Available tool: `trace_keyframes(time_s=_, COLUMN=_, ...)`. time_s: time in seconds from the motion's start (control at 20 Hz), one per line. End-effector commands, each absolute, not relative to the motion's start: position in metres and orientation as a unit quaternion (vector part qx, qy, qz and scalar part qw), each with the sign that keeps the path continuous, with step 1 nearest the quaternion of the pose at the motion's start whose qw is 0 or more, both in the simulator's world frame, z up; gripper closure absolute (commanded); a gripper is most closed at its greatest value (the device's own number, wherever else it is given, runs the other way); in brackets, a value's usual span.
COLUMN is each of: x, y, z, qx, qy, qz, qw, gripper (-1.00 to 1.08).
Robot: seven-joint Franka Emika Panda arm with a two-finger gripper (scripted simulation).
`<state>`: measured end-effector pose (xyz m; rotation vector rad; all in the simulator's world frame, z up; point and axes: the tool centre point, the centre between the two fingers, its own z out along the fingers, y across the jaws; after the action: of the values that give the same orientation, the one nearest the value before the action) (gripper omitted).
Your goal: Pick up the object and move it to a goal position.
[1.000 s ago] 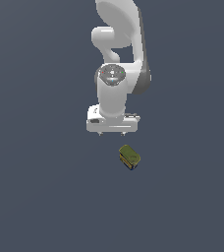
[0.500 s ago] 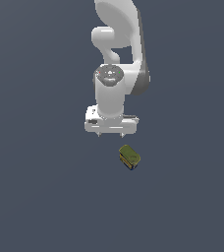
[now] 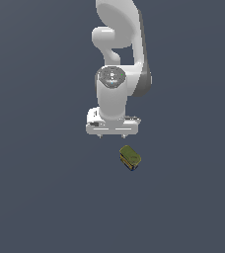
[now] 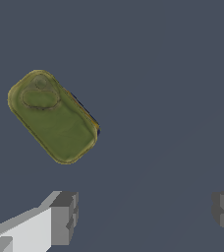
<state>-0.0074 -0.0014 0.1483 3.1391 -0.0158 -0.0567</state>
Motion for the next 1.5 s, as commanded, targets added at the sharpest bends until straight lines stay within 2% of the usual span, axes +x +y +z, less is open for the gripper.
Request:
trace_keyframes(time_s=0.0, x=-0.005, y=0.002, z=0.146, qx=1.000, qy=0.012, qz=-0.018, qw=0.001, gripper=-0.92)
trace_keyframes(time_s=0.95, x=0.036, y=0.061, z=0.118, qx=0.963, qy=0.270, qz=-0.005, qw=0.002, gripper=-0.92)
trace_keyframes(time_s=1.45, x=0.046, y=0.078, z=0.110, qx=0.942, qy=0.337, qz=0.000, qw=0.000, gripper=-0.92)
